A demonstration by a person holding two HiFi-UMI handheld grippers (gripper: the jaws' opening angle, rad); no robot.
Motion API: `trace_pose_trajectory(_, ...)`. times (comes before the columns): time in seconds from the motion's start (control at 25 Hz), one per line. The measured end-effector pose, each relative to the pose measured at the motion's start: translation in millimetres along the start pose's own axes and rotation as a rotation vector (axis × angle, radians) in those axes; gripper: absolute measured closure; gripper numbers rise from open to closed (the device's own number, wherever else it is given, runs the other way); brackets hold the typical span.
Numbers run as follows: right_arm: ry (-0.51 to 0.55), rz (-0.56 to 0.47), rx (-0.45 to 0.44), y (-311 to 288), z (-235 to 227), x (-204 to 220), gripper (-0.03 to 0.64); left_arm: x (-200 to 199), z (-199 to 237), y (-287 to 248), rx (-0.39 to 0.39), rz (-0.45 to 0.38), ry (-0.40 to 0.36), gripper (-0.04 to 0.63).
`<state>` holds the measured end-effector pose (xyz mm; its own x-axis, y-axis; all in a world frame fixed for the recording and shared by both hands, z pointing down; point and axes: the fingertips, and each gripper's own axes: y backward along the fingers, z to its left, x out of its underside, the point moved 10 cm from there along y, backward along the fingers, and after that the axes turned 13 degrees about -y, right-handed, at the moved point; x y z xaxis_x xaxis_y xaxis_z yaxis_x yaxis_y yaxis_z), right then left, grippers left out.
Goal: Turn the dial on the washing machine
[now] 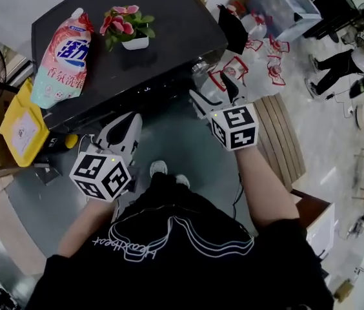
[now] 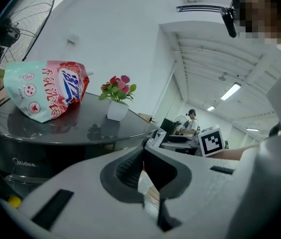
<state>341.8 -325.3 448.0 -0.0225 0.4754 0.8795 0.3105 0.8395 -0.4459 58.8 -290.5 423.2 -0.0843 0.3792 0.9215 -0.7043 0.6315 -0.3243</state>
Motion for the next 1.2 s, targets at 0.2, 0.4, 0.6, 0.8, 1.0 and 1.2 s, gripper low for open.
trace_pose_trajectory(0.2, 0.087, 0.044, 0.031, -30.3, -18.4, 10.9, 0.242, 11.6, 6.6, -6.1, -0.038, 0.026, 0.016, 0.589)
trace_pose_trajectory(0.4, 0.15, 0.052, 0.042, -47.7, -30.2, 22.8, 0.285, 21.1, 0.6, -7.5, -0.093, 0.024, 0.037, 0.589)
trace_pose_trajectory(0.6, 0.167, 0.03, 0.021, -60.8, -34.0, 25.4, 0.298, 29.2, -8.8, -5.8, -0.148, 0.021, 0.059, 0.589)
trace_pose_trajectory(0.8, 0.177, 0.004, 0.024, -69.1, -34.2, 28.7, 0.318, 36.4, -9.8, 0.7, -0.201, 0.029, 0.079, 0.589)
trace_pose_trajectory(1.0, 0.169, -0.014, 0.019, -71.4, -32.9, 29.7, 0.333, 39.3, -11.2, 6.1, -0.235, 0.029, 0.09, 0.589)
trace_pose_trajectory(1.2, 0.152, -0.022, 0.015, -71.3, -33.9, 30.7, 0.334, 42.8, -11.9, 9.0, -0.276, 0.044, 0.105, 0.589)
